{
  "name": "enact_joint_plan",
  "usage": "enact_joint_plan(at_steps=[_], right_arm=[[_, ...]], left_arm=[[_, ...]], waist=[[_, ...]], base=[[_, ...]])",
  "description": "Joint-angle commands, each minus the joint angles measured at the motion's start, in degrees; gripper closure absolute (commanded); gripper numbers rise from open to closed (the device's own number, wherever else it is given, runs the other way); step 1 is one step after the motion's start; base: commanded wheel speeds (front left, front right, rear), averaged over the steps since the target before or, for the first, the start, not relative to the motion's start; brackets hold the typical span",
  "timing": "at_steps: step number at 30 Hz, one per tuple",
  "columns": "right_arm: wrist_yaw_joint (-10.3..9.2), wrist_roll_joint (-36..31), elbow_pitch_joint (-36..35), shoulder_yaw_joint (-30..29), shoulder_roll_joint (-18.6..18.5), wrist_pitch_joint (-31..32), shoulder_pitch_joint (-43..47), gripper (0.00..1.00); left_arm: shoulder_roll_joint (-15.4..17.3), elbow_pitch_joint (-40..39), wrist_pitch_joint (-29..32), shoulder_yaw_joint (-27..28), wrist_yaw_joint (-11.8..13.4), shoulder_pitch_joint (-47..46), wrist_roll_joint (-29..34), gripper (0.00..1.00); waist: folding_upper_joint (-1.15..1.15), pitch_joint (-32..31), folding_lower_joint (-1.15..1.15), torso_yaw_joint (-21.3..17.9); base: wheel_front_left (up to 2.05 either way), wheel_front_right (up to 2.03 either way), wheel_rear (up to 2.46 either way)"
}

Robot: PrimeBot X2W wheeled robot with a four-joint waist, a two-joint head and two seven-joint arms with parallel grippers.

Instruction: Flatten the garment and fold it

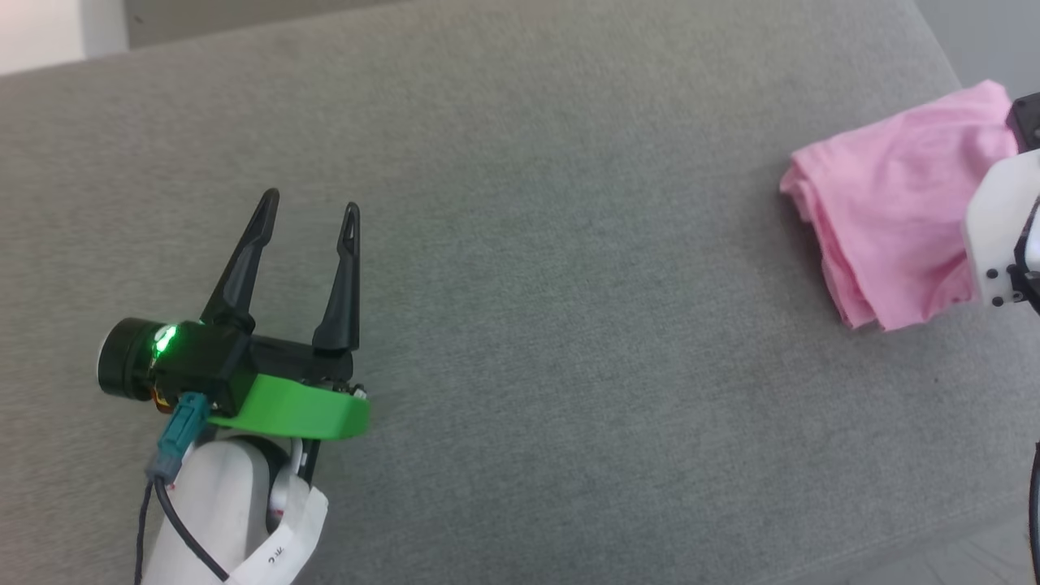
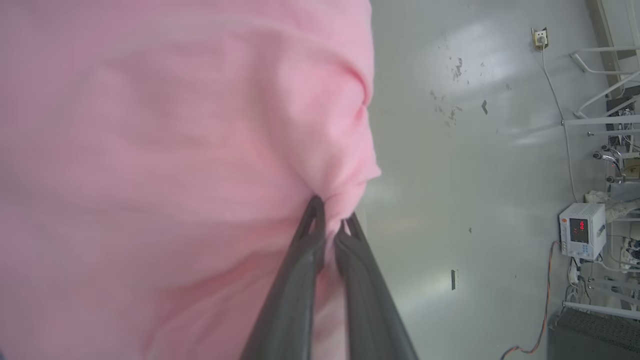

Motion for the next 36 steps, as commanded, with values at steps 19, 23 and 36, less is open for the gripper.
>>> enact_joint_plan(at_steps=[19,23,36], right_arm=[[-0.08,-0.93,1.7,-14.05,8.54,-27.0,4.18,0.0],[-0.08,5.34,-4.01,-10.93,9.65,-33.52,9.18,0.0],[-0.08,12.0,-26.78,-7.8,15.06,-48.47,31.83,0.0]], left_arm=[[-2.71,3.37,-0.22,-0.29,0.33,3.21,-4.27,0.0],[-3.64,4.54,-0.22,0.23,0.53,5.13,-5.58,0.0],[-4.62,7.7,-0.22,1.18,1.26,9.02,-6.87,0.0]], waist=[[0.0,-8.27,-0.01,7.9],[0.0,-11.96,-0.01,10.82],[0.0,-17.77,-0.01,18.86]], base=[[0.0,0.0,0.0],[0.0,0.0,0.0],[0.0,0.0,0.0]])
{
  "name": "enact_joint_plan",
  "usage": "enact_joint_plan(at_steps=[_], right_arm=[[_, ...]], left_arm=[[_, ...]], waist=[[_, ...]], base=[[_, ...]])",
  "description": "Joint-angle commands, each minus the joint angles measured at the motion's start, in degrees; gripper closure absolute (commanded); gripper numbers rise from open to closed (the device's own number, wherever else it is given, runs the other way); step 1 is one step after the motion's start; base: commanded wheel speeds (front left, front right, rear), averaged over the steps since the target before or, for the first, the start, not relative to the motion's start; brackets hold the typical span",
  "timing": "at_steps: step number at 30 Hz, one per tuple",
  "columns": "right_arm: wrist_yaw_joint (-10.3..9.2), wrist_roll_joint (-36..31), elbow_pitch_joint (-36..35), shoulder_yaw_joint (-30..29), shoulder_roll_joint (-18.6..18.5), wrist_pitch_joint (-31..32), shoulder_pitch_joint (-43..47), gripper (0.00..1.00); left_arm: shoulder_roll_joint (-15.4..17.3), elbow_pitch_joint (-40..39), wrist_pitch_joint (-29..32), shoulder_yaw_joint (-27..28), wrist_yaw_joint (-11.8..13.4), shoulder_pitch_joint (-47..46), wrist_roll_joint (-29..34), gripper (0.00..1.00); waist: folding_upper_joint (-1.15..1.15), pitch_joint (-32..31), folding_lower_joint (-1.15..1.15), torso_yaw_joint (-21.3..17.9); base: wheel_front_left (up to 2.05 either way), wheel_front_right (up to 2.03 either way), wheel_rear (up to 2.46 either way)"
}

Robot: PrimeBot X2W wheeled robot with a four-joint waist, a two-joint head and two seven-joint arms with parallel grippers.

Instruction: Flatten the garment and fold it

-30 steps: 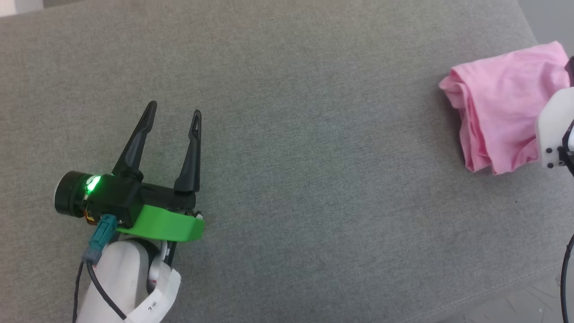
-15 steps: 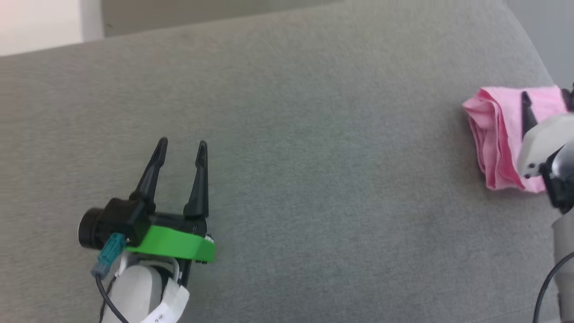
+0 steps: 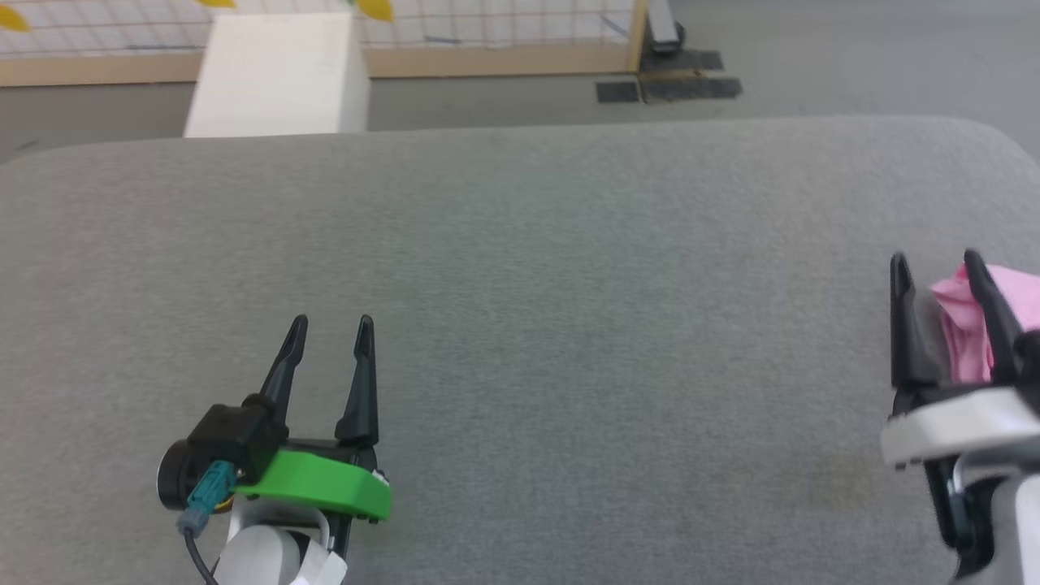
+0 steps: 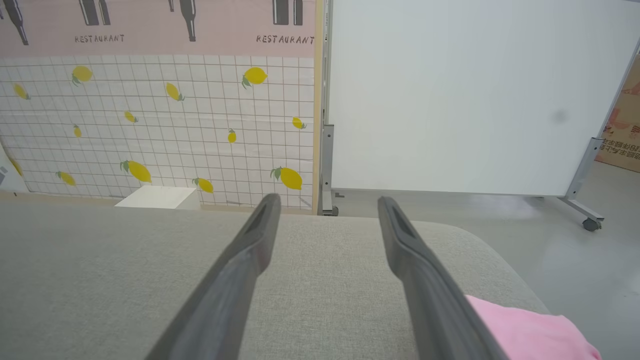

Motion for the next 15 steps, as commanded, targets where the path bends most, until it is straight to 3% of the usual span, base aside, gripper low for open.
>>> enact_joint_plan(at_steps=[1,8,15], right_arm=[[-0.1,-0.47,-0.93,0.07,0.63,-1.07,1.94,0.0],[-0.1,-3.22,-3.68,1.56,3.34,-3.18,8.81,0.0],[-0.1,-1.68,-3.77,2.54,4.39,-3.28,12.41,0.0]], left_arm=[[-0.32,0.31,-0.22,0.39,0.3,0.84,-0.16,0.0],[-0.41,1.12,-0.22,1.79,0.5,3.17,-0.47,0.0],[-0.44,1.34,-0.22,2.06,0.57,4.58,-1.2,0.0]], waist=[[0.0,-3.84,0.0,4.45],[0.0,-5.51,0.0,6.25],[0.0,-6.16,0.0,7.5]], base=[[0.0,0.0,0.0],[0.0,0.0,0.0],[0.0,0.0,0.0]])
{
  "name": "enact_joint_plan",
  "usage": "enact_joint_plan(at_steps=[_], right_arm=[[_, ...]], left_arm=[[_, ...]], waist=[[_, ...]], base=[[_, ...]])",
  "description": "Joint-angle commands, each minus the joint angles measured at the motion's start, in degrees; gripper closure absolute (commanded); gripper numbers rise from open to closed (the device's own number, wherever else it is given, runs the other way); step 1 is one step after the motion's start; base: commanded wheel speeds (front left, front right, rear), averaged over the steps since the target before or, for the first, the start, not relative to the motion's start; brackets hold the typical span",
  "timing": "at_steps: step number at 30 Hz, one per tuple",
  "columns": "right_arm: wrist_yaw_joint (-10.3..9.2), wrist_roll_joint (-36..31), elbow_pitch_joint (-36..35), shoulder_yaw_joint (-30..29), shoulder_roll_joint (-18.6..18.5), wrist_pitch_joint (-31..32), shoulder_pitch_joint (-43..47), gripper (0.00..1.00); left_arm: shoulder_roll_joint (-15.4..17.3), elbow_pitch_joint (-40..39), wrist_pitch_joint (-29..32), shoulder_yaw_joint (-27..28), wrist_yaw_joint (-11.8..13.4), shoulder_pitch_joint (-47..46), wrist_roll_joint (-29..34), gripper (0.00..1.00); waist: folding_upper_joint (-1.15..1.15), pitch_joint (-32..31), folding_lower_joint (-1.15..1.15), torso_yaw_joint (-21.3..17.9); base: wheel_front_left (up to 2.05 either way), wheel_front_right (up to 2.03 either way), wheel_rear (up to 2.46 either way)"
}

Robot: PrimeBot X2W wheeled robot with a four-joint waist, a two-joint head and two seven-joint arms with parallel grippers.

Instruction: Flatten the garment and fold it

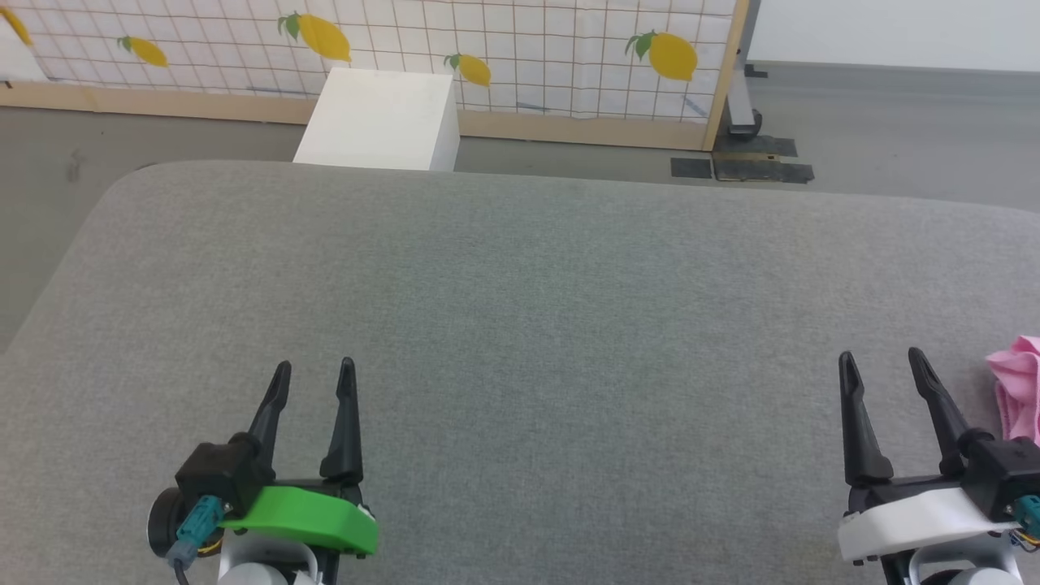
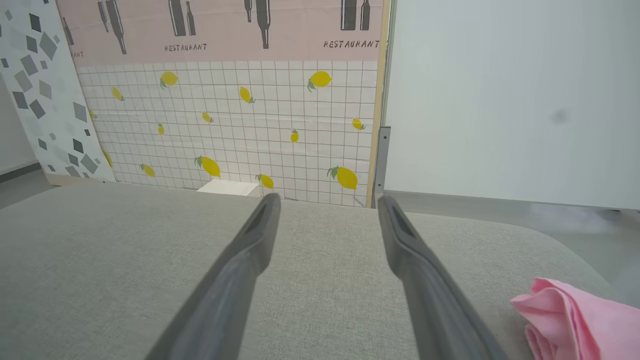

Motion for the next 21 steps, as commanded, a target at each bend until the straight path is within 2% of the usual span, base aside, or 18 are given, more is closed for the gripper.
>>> enact_joint_plan(at_steps=[1,21], right_arm=[[-0.1,0.86,-0.08,0.02,0.06,-0.31,0.76,0.0],[-0.1,3.41,0.93,0.14,0.09,-1.18,0.89,0.0]], left_arm=[[-0.28,0.07,-0.22,-0.34,0.15,0.5,-0.39,0.0],[-0.29,0.91,-0.22,-1.11,0.35,0.33,-0.88,0.0]], waist=[[0.0,0.07,0.0,0.31],[0.0,0.4,0.0,0.12]], base=[[0.0,0.0,0.0],[0.0,0.0,0.0]])
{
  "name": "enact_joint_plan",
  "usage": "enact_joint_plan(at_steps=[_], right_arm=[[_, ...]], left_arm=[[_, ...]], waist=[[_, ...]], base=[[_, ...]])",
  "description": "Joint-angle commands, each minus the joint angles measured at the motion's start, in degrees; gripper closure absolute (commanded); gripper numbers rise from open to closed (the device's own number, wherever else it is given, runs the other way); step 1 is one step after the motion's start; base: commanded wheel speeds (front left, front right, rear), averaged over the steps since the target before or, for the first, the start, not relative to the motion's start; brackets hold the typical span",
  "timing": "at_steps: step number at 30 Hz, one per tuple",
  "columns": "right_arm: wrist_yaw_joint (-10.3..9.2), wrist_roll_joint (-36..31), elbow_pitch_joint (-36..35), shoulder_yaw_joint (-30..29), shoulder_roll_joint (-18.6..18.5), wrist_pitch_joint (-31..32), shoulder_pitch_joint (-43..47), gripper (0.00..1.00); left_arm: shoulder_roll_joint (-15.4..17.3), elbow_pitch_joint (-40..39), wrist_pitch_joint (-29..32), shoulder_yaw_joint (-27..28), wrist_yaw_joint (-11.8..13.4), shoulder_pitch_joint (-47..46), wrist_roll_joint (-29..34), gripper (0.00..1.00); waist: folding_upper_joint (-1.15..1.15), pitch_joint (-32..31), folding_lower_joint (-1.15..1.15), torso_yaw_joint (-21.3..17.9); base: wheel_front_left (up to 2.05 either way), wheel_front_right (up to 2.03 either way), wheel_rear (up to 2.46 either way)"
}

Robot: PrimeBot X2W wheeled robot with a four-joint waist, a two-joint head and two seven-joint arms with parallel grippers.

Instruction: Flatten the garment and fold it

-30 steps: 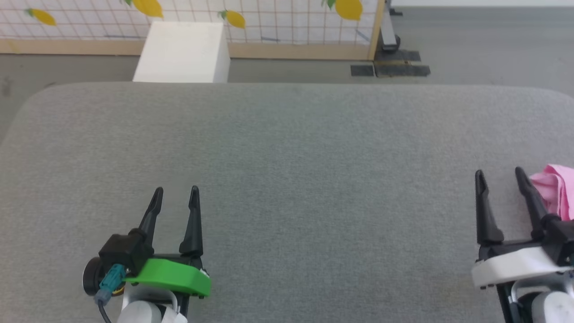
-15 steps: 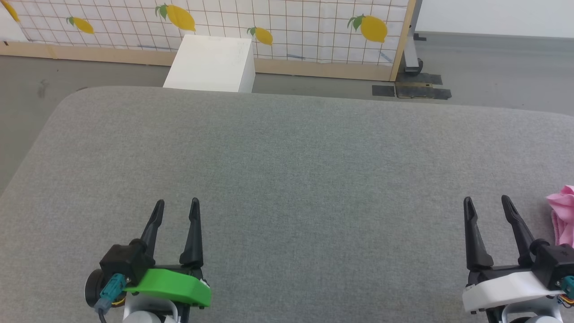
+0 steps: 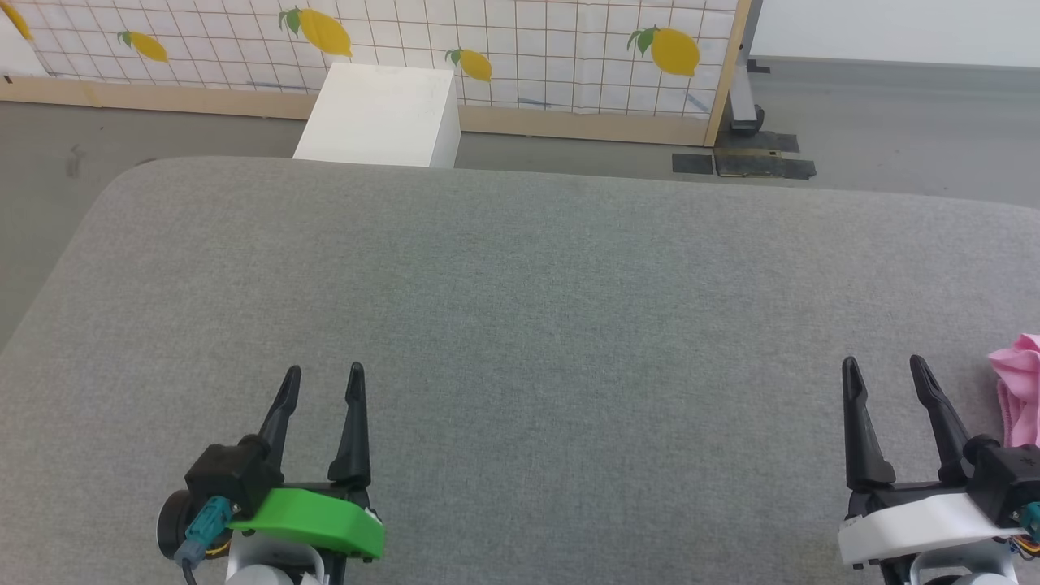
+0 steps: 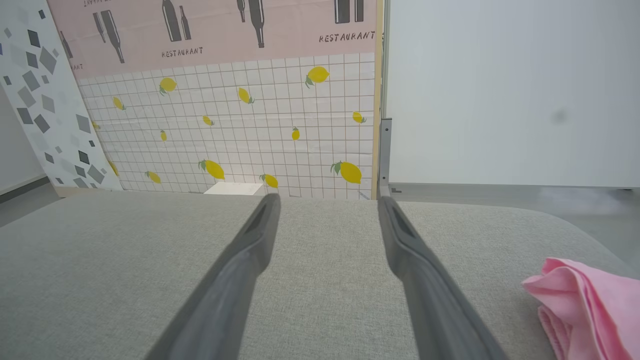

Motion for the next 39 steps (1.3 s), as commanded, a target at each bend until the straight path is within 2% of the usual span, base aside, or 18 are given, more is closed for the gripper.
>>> enact_joint_plan(at_steps=[1,4,5,39], right_arm=[[-0.1,0.29,0.15,-0.03,0.08,-0.45,0.33,0.0],[-0.1,0.41,0.18,-0.02,0.08,-0.5,0.3,0.0],[0.0,0.08,0.07,0.0,0.01,-0.06,0.0,1.0],[-0.02,-1.0,0.06,0.93,0.01,1.91,-0.56,1.0]], left_arm=[[-0.29,0.08,-0.22,-0.05,0.27,0.31,-0.39,0.0],[-0.29,0.16,-0.22,-0.07,0.26,0.33,-0.56,0.0],[0.0,0.12,0.02,-0.03,0.01,0.0,-0.24,1.0],[-0.03,-0.85,2.41,0.39,0.85,0.19,1.89,1.0]], waist=[[0.0,0.01,0.0,0.01],[0.0,0.02,0.0,-0.01],[0.0,0.02,0.0,-0.01],[0.0,-0.23,0.0,-0.88]], base=[[0.0,0.0,0.0],[0.0,0.0,0.0],[0.0,0.0,0.0],[0.0,0.0,0.0]])
